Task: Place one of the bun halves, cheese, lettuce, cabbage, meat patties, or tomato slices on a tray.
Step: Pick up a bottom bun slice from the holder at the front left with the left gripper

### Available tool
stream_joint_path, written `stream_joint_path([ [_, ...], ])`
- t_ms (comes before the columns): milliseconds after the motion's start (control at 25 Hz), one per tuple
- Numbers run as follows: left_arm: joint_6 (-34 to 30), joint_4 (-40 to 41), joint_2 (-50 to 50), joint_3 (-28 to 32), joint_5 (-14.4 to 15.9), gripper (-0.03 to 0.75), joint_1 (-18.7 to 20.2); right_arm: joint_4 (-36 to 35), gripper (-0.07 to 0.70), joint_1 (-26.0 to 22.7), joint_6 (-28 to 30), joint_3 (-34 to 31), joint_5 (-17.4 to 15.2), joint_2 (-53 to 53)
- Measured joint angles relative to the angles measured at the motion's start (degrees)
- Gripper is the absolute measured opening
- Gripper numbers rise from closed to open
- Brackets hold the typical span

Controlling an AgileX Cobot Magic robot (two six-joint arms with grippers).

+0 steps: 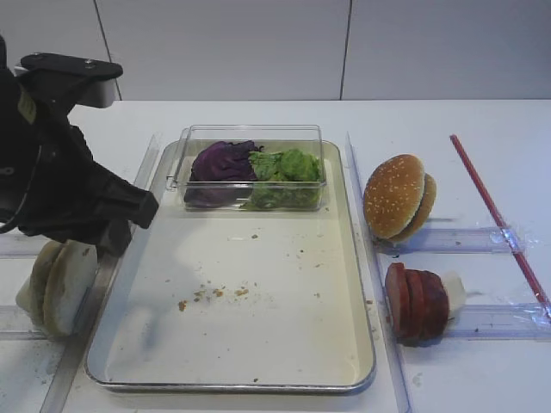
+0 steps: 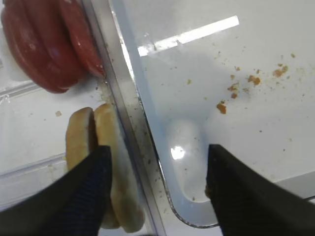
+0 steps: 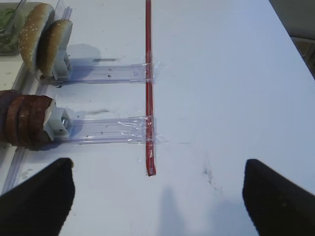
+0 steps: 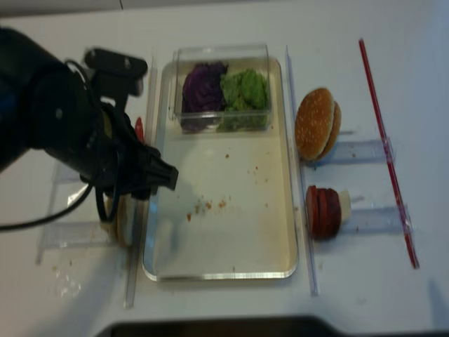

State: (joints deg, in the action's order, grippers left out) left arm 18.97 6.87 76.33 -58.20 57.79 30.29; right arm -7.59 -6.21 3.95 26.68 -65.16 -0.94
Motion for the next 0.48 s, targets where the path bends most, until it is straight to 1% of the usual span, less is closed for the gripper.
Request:
stream_joint_path([
  [160, 0.1, 0.1, 1.8, 0.0, -0.3, 0.389, 0.0, 0.0, 0.692, 0.0, 0.0, 0.0, 0.0, 0.0],
  [480, 3.4, 0.7, 3.3, -0.5, -1.1, 0.389, 0.0, 0.0, 0.692, 0.0, 0.0, 0.0, 0.0, 0.0],
])
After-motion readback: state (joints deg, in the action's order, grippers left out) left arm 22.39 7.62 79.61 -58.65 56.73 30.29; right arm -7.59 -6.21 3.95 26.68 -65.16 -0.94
